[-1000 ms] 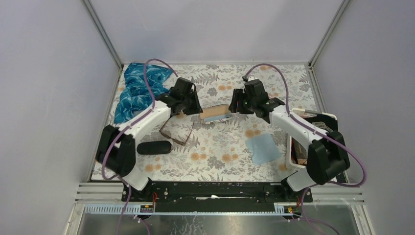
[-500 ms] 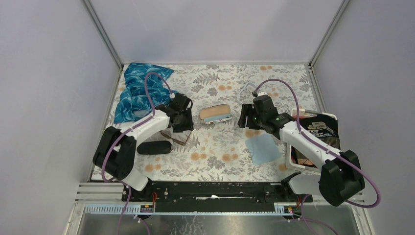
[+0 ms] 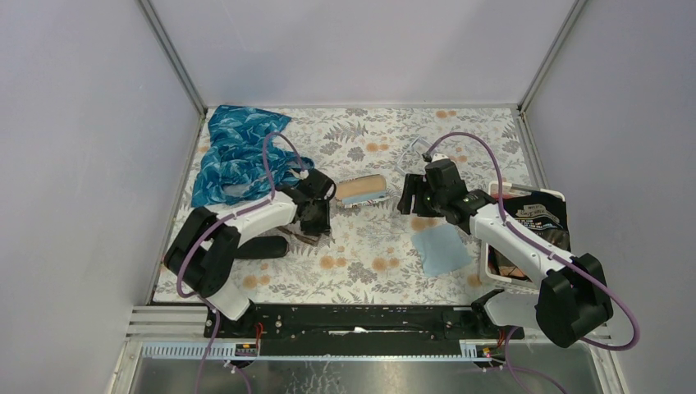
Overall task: Organize the sunglasses
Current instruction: Move the sunglasses to the center of the board, then fold the sunglasses at the center of the board.
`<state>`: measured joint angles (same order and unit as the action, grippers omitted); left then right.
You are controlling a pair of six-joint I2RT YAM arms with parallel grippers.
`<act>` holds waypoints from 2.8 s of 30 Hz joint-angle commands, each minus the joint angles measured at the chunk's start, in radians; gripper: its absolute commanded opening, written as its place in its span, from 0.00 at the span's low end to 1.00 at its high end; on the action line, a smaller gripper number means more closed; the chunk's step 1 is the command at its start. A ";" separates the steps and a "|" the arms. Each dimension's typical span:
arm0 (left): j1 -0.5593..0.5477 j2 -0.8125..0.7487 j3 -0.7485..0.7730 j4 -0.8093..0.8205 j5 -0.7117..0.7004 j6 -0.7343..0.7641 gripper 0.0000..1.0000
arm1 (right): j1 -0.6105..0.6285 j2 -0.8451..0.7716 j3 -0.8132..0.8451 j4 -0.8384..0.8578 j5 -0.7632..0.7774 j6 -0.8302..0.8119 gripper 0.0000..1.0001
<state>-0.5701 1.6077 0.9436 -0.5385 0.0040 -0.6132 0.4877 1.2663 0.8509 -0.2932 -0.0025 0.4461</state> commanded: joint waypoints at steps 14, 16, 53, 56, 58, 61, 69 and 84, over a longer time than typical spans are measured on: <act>-0.365 -0.008 -0.030 0.051 0.029 -0.115 0.06 | -0.005 -0.007 -0.038 0.063 -0.092 0.035 0.73; -0.412 -0.017 -0.008 0.036 0.017 -0.111 0.16 | -0.005 -0.007 -0.053 0.072 -0.104 0.044 0.73; -0.114 -0.519 -0.407 -0.124 -0.310 -0.496 0.37 | 0.381 0.242 -0.113 0.333 -0.128 0.260 0.66; -0.079 -0.492 -0.429 -0.040 -0.262 -0.446 0.37 | 0.389 0.260 -0.110 0.337 -0.128 0.256 0.60; -0.076 -0.462 -0.428 -0.001 -0.243 -0.427 0.37 | 0.393 0.267 -0.108 0.336 -0.128 0.252 0.57; -0.076 -0.408 -0.413 0.038 -0.205 -0.406 0.37 | 0.397 0.277 -0.102 0.335 -0.131 0.247 0.54; -0.076 -0.325 -0.377 0.107 -0.152 -0.366 0.36 | 0.402 0.301 -0.079 0.327 -0.136 0.231 0.43; -0.080 -0.176 -0.309 0.203 -0.059 -0.300 0.35 | 0.416 0.347 -0.016 0.299 -0.176 0.176 0.26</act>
<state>-0.6518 1.3750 0.6300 -0.3668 -0.0879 -0.9539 0.8822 1.5906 0.7841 0.0109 -0.1410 0.6609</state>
